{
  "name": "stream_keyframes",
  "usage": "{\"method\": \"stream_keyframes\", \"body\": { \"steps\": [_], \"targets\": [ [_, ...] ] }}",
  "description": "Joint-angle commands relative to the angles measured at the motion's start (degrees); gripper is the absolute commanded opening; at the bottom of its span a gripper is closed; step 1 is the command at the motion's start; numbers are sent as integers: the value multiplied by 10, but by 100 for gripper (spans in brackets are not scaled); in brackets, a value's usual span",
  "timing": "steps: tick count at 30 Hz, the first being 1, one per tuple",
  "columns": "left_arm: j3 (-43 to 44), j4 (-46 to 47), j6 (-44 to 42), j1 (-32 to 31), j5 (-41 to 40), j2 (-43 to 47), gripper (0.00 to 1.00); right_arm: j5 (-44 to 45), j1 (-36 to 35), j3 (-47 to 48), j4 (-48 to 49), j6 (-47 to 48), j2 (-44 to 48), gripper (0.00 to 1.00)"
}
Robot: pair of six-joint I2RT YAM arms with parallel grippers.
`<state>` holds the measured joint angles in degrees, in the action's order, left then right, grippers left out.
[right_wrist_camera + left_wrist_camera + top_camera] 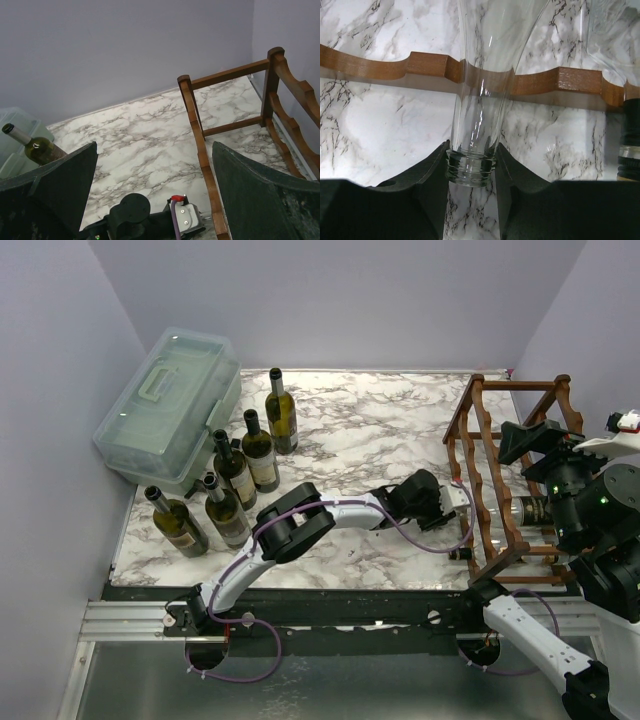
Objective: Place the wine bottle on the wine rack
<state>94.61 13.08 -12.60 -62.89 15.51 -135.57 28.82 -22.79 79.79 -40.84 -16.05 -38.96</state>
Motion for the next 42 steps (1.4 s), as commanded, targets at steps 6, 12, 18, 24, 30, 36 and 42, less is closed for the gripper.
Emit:
{"method": "stream_keyframes", "body": {
  "steps": [6,12,18,24,30,36,42],
  "targets": [
    [-13,-38,13,-8,8,-21,54,-10,2,-2,-6,-6,2,100],
    [-53,-40,33,3,-1,28,77,-17,2,-8,-1,-10,4,100],
    [-84,-43,47,7,-6,84,94,-25,2,-13,2,-12,3,100],
    [-135,-69,60,23,-23,186,94,-46,2,-28,13,-24,-2,100],
    [-168,-180,73,44,-66,314,92,-85,2,-51,31,-33,-29,100],
    [-144,-320,95,67,-124,432,92,-129,2,-73,61,-51,-55,100],
    [-125,-403,157,118,-158,554,95,-189,3,-79,88,-54,-91,100]
  ]
}}
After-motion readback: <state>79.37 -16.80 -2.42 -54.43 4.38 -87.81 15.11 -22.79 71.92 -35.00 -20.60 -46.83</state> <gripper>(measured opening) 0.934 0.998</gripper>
